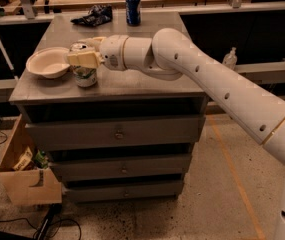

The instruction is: Move 7up can near paper bowl

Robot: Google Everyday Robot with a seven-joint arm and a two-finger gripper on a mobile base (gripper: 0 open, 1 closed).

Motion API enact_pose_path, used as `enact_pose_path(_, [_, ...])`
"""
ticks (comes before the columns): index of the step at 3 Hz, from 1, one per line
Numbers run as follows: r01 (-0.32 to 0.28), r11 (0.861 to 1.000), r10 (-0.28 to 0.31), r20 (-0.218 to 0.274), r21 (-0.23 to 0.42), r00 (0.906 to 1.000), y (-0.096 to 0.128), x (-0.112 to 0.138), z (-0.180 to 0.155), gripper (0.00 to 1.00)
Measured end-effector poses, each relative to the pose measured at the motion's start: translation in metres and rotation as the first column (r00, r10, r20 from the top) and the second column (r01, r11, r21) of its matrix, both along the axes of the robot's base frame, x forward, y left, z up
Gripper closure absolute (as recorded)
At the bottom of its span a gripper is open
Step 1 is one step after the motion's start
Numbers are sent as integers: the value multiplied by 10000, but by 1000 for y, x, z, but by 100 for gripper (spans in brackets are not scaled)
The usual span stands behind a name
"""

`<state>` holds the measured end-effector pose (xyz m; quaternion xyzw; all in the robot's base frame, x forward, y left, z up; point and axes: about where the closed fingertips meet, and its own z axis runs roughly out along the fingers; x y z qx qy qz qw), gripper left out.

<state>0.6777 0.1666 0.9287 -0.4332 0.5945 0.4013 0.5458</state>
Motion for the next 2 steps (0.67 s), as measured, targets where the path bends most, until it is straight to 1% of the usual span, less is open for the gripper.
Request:
enact_pose_path(1, [-38, 10000, 38, -1, 2, 10000, 2, -1, 0, 0])
enact_pose_path(2, [-39, 10000, 39, -1, 2, 10000, 2, -1, 0, 0])
